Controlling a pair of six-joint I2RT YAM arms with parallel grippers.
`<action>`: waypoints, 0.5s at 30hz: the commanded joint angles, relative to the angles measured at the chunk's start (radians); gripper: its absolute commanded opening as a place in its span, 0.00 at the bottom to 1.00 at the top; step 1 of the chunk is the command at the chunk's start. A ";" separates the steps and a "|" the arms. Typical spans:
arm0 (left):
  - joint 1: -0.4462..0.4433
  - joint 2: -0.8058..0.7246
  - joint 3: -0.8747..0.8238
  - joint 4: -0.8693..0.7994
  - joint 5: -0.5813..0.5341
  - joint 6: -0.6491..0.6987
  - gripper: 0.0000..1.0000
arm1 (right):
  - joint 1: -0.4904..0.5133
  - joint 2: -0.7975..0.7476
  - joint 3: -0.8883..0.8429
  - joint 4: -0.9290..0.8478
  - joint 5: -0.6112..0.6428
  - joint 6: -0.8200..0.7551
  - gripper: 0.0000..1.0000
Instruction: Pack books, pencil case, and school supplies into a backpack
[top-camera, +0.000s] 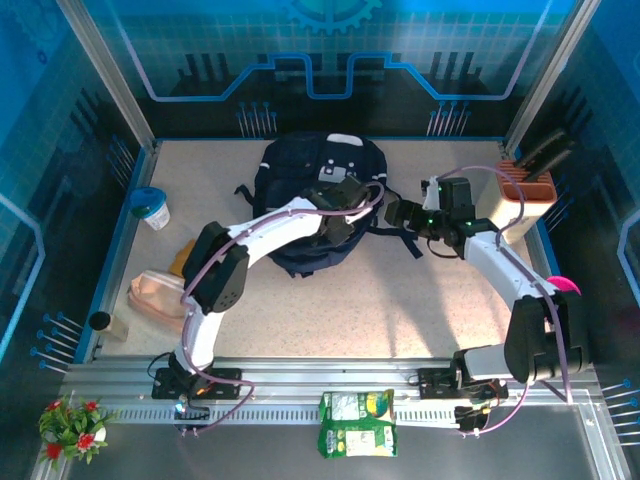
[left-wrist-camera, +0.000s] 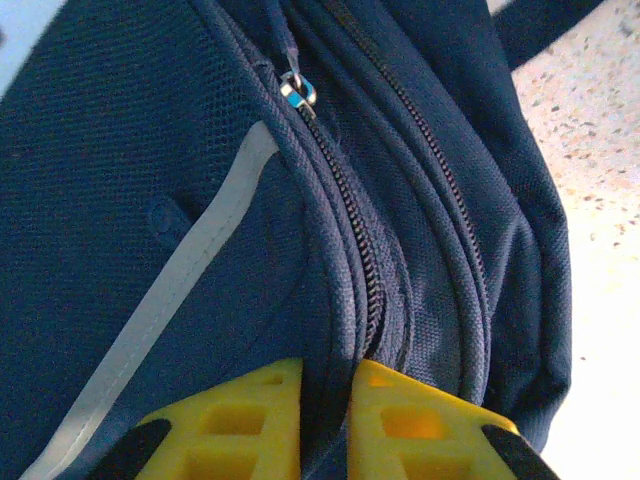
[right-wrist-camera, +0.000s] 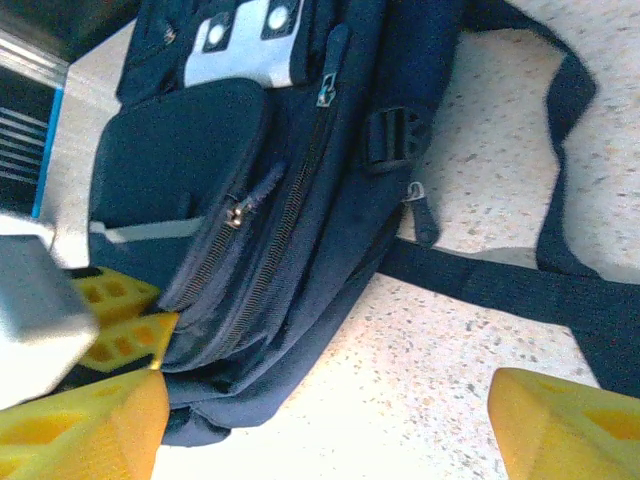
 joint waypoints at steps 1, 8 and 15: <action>0.015 -0.166 -0.094 0.130 0.078 -0.014 0.14 | -0.015 0.052 0.023 0.108 -0.128 0.031 0.81; 0.017 -0.333 -0.296 0.283 0.157 -0.016 0.13 | 0.002 0.201 0.111 0.242 -0.244 0.074 0.70; 0.019 -0.385 -0.374 0.301 0.188 -0.025 0.13 | 0.023 0.397 0.268 0.230 -0.284 0.063 0.62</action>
